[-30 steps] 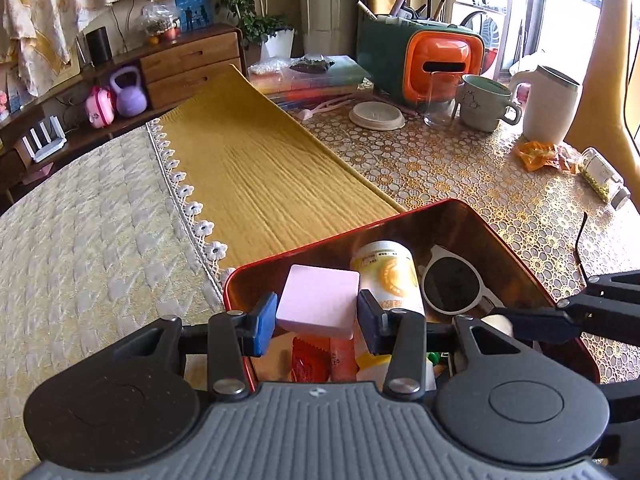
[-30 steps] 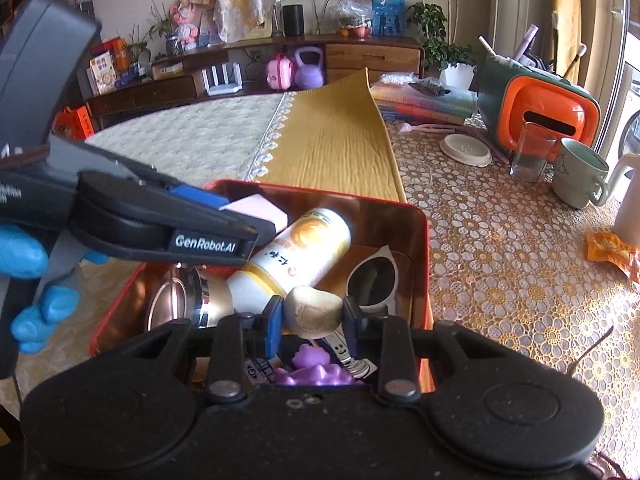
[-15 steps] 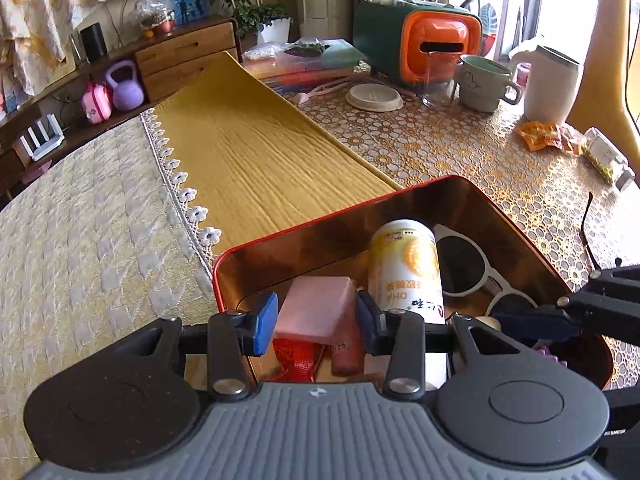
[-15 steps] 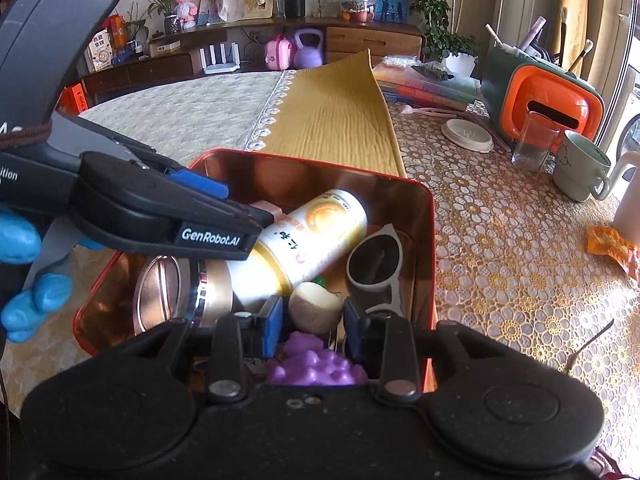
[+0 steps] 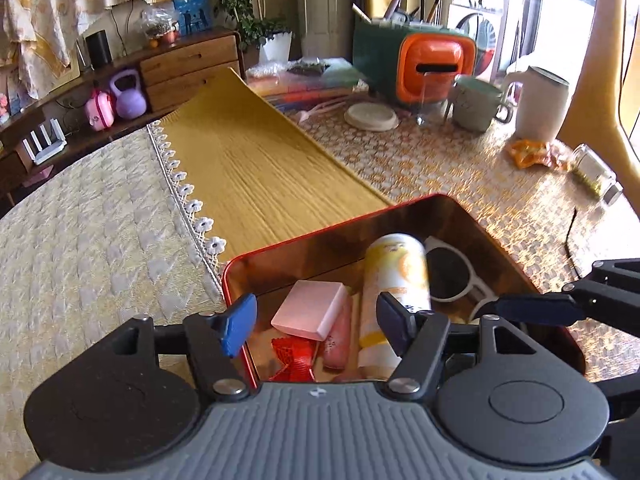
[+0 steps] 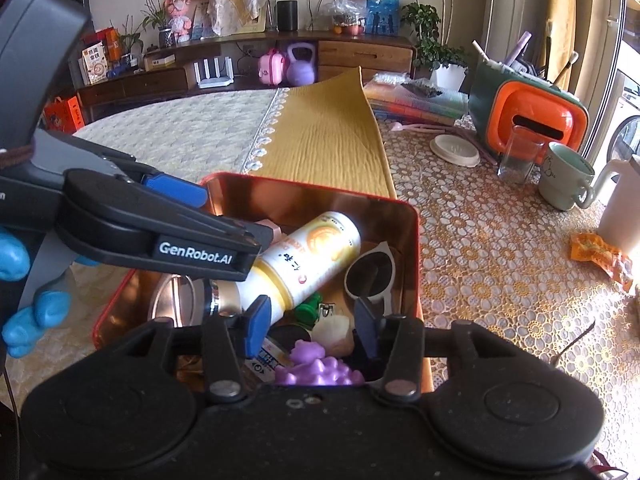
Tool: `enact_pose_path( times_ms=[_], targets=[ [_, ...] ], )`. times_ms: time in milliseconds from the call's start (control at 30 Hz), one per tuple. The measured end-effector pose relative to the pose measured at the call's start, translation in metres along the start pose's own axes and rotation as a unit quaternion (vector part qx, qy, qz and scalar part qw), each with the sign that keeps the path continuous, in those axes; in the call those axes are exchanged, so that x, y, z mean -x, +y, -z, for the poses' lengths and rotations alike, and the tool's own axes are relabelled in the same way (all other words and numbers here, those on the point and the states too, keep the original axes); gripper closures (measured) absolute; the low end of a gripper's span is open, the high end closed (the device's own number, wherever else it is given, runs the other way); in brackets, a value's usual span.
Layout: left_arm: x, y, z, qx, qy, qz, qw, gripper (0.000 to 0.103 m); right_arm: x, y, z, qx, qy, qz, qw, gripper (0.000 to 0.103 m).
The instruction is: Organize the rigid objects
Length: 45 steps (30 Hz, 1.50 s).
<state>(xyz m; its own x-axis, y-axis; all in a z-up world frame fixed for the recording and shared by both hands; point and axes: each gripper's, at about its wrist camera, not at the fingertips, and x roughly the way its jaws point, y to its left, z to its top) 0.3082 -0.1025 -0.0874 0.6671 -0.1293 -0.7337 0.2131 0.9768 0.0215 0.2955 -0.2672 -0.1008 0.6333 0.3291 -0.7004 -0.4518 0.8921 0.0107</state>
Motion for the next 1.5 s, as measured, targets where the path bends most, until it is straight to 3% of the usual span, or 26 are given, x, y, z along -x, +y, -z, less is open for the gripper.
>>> enact_pose_path(
  times_ms=[367, 733, 1067, 1167, 1500],
  targets=[
    [0.047, -0.003, 0.009, -0.003, -0.032, 0.019, 0.9993, 0.034, 0.036, 0.010, -0.001, -0.004, -0.022, -0.003, 1.000, 0.042],
    [0.100, 0.008, 0.033, 0.019, -0.061, 0.029, 0.9975, 0.028, 0.073, 0.023, 0.008, -0.020, -0.046, -0.008, 0.999, 0.035],
    [0.144, 0.010, 0.058, 0.022, -0.087, 0.036, 0.9953, 0.028, 0.107, 0.030, 0.018, -0.033, -0.086, -0.016, 0.996, 0.024],
    [0.156, 0.009, 0.065, 0.022, -0.096, 0.035, 0.9945, 0.021, 0.117, 0.032, 0.022, -0.034, -0.100, -0.020, 0.994, 0.021],
    [0.184, 0.004, 0.080, 0.028, -0.116, 0.045, 0.9918, 0.018, 0.144, 0.041, 0.038, -0.032, -0.142, -0.035, 0.989, 0.010]
  ],
)
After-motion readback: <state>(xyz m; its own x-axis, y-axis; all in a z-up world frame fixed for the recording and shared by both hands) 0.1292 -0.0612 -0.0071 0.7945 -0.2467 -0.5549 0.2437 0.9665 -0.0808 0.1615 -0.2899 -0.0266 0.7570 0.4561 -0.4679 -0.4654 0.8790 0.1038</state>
